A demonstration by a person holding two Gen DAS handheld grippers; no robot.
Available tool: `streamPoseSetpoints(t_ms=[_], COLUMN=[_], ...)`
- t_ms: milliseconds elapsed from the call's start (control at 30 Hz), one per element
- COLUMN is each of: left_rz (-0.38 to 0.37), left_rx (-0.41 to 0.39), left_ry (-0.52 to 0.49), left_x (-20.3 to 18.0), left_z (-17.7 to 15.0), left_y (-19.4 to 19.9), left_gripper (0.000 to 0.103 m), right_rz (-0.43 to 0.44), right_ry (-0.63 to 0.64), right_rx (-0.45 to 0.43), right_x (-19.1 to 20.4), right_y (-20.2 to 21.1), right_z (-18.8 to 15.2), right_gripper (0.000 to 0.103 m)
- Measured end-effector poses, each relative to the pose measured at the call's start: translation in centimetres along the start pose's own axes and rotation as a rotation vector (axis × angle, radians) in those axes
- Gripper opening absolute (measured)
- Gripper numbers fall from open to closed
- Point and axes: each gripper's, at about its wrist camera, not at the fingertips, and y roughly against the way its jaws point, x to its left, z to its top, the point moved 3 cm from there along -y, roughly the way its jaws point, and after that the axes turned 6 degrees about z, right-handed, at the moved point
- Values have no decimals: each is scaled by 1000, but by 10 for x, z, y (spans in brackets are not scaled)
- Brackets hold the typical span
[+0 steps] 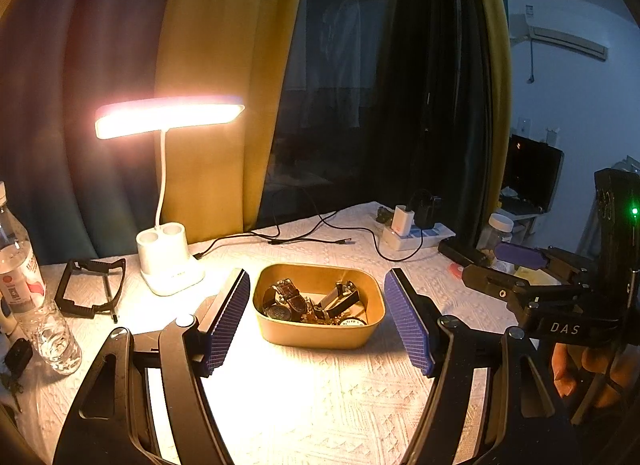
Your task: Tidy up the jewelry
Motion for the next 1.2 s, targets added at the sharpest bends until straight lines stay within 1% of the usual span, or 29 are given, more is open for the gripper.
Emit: streamPoseSetpoints(t_ms=[1200], left_rz=[6], left_rx=[-5], left_ry=[-4], left_x=[-1], left_z=[2], left_y=[0], left_gripper=[73], right_rz=[4], right_ry=[-5], right_rx=[-3], right_x=[-4], right_y=[-3], right_z=[0], right_gripper=[77])
